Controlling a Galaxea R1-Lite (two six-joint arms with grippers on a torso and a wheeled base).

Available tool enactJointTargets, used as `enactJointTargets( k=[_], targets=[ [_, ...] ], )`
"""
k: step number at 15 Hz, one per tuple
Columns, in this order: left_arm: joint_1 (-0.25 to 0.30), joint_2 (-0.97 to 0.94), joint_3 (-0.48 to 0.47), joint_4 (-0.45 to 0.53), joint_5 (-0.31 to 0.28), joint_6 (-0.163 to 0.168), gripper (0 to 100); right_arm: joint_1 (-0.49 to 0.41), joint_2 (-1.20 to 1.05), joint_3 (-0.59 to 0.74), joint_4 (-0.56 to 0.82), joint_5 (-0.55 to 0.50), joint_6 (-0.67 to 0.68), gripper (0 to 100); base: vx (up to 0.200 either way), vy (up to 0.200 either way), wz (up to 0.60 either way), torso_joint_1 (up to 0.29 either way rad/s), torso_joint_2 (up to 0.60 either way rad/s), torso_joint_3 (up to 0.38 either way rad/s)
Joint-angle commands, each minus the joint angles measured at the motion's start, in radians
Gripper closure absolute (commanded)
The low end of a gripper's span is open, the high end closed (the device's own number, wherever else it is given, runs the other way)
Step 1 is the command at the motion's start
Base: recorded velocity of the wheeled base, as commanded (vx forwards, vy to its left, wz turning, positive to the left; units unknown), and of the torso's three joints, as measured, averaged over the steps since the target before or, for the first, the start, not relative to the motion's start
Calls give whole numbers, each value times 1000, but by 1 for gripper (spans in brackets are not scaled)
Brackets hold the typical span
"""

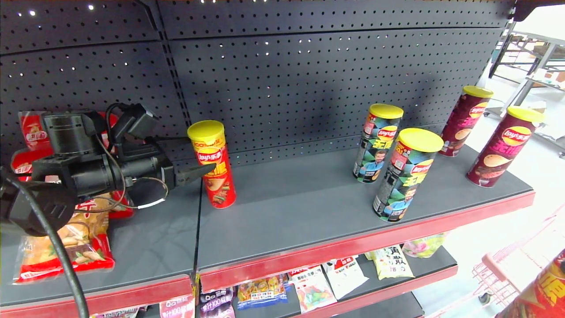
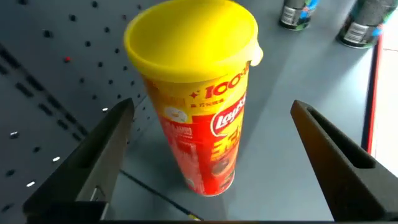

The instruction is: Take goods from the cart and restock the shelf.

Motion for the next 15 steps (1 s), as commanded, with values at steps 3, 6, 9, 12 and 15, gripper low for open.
enactJointTargets(
  k=[3,6,9,12,15],
  targets=[
    [1,83,-68,-53,-2,10,0,0,4,-1,0,0,0,100,0,0,0,0,0,0],
    [-8,92,-70,-67,-2,9,0,0,9,-11,0,-1,0,100,0,0,0,0,0,0],
    [-10,106,-75,-67,-1,9,0,0,9,-11,1,-3,0,100,0,0,0,0,0,0],
    [-10,121,-78,-70,6,9,0,0,9,-14,1,-3,0,100,0,0,0,0,0,0],
    [-10,137,-90,-73,1,9,0,0,10,-14,1,-3,0,100,0,0,0,0,0,0]
  ],
)
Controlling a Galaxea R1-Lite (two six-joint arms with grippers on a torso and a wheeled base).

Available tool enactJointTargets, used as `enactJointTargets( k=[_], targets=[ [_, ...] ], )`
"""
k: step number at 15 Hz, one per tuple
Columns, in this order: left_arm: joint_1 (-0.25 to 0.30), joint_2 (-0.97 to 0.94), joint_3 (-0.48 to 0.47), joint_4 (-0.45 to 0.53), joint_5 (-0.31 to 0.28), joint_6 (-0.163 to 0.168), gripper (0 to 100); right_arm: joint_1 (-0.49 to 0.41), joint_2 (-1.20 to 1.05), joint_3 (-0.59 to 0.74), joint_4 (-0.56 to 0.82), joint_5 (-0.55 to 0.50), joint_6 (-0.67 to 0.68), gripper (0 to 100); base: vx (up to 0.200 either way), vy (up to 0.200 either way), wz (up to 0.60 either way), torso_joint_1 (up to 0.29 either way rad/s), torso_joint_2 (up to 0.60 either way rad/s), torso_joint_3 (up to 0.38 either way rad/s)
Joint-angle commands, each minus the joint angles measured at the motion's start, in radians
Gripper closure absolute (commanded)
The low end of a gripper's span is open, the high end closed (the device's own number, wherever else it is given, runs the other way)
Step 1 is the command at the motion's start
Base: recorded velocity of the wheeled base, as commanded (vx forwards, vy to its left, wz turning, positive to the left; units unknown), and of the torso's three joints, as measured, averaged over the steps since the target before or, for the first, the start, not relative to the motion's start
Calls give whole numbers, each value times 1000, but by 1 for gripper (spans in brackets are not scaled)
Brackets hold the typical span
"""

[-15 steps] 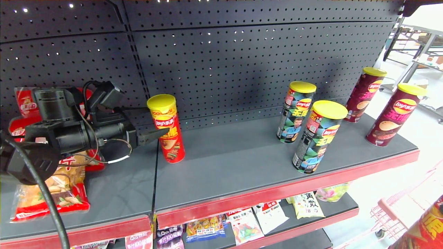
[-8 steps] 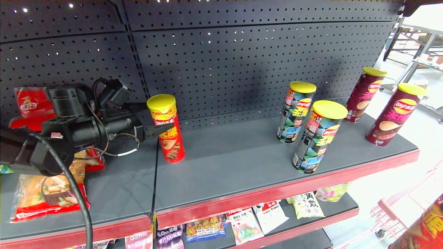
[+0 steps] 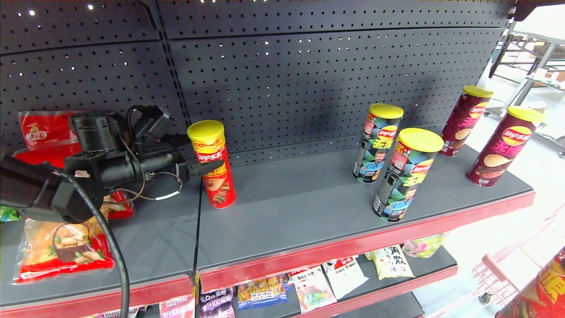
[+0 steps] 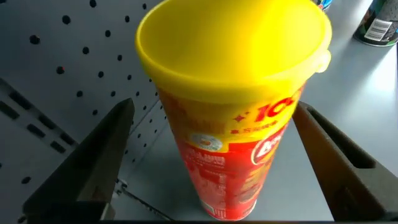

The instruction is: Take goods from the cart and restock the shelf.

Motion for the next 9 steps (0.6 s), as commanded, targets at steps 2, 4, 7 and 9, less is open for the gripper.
enactJointTargets(
  k=[2,4,7,9],
  targets=[
    [-1,23,-20,-4,5,0,0,0,2,-1,1,0,0,100,0,0,0,0,0,0],
    [-14,26,-22,-4,8,-5,0,-1,2,-1,1,0,0,100,0,0,0,0,0,0],
    [-15,35,-42,-2,8,-8,0,-1,2,-1,1,0,0,100,0,0,0,0,0,0],
    [-18,46,-66,-2,10,-8,0,-1,3,-1,1,0,0,100,0,0,0,0,0,0]
  ],
)
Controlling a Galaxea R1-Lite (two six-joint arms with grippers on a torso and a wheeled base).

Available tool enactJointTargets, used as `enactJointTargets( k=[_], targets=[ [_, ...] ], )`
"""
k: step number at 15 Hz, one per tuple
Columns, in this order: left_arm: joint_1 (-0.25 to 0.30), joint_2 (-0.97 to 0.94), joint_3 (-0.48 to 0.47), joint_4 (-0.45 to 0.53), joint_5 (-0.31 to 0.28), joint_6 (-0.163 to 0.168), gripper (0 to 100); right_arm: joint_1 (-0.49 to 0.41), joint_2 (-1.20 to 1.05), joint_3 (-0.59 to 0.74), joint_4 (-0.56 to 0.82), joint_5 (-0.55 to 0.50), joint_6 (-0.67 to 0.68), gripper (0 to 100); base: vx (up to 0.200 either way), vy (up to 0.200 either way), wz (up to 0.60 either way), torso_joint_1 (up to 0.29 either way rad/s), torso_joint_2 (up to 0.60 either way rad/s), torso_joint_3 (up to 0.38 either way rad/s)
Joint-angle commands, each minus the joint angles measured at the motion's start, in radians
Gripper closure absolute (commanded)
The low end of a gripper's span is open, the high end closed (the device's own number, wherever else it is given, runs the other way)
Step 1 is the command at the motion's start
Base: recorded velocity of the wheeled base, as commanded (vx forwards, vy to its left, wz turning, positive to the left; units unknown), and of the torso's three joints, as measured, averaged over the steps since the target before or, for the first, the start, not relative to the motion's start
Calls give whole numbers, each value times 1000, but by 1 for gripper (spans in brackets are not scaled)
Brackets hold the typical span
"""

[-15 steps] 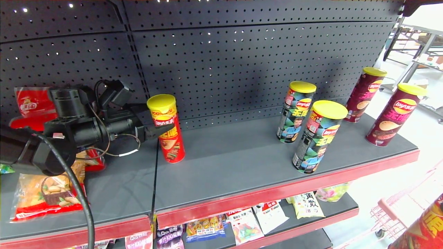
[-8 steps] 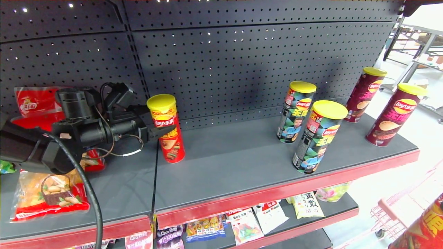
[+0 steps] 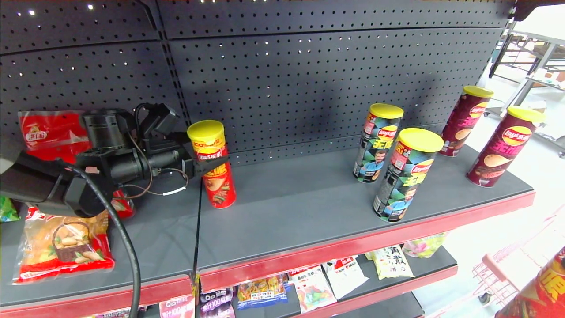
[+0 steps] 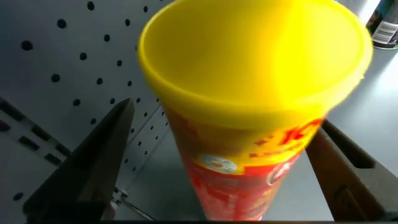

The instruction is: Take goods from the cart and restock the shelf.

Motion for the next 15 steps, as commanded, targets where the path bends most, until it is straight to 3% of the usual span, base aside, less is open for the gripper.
enactJointTargets(
  k=[1,2,3,8,10,11,12,13,15],
  targets=[
    [-3,10,-15,-1,1,0,0,1,3,0,0,0,0,100,0,0,0,0,0,0],
    [-6,12,-15,0,1,0,0,1,6,0,0,0,0,100,0,0,0,0,0,0],
    [-11,15,-14,-1,1,0,100,1,6,-2,0,0,0,100,0,0,0,0,0,0],
    [-18,1,6,-1,-1,-12,100,1,8,-5,0,0,0,100,0,0,0,0,0,0],
    [-18,-46,67,0,-1,-17,100,1,9,-6,0,0,0,100,0,0,0,0,0,0],
    [-18,-76,103,2,-1,-34,100,1,9,-6,0,0,0,100,0,0,0,0,0,0],
    [-18,-112,136,0,-1,-76,100,1,9,-6,0,0,0,100,0,0,0,0,0,0],
    [-21,-184,193,-1,1,-149,100,1,8,-6,0,0,0,100,0,0,0,0,0,0],
    [-23,-250,276,-12,4,-153,100,-1,9,-5,0,0,0,100,0,0,0,0,0,0]
  ],
)
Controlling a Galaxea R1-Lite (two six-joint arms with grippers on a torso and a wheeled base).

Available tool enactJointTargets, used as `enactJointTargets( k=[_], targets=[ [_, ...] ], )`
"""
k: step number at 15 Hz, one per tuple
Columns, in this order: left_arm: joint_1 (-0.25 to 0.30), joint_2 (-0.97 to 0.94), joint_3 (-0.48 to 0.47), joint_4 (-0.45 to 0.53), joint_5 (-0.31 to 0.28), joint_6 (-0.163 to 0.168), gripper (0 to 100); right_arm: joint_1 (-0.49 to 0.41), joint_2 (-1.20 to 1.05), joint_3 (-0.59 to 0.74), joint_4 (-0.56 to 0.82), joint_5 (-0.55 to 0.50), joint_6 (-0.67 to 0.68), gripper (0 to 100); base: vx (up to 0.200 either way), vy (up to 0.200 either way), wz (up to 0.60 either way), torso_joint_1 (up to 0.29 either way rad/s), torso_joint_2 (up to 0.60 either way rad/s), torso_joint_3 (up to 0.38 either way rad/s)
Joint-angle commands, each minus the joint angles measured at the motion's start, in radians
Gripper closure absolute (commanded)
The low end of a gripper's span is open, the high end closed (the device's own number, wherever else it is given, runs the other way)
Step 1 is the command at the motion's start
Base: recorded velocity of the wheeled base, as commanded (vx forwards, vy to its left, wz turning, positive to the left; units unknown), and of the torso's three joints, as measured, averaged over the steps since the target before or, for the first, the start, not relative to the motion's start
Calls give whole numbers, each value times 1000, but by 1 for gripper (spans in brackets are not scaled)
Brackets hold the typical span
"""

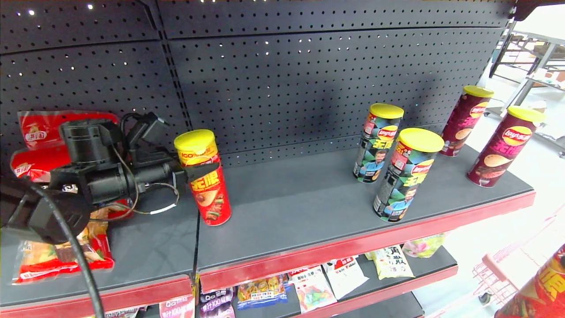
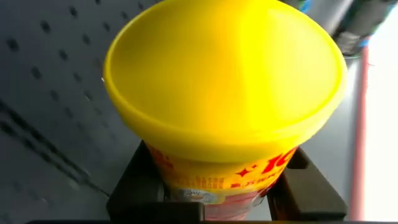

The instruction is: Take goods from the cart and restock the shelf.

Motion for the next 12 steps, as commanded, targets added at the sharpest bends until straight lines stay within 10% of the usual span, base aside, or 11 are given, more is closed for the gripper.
enactJointTargets(
  k=[1,12],
  targets=[
    [-3,-124,120,-32,1,-17,100,1,2,1,0,0,0,100,0,0,0,0,0,0],
    [-120,-126,261,-179,86,-17,100,-1,2,-7,0,0,0,100,0,0,0,0,0,0]
  ],
)
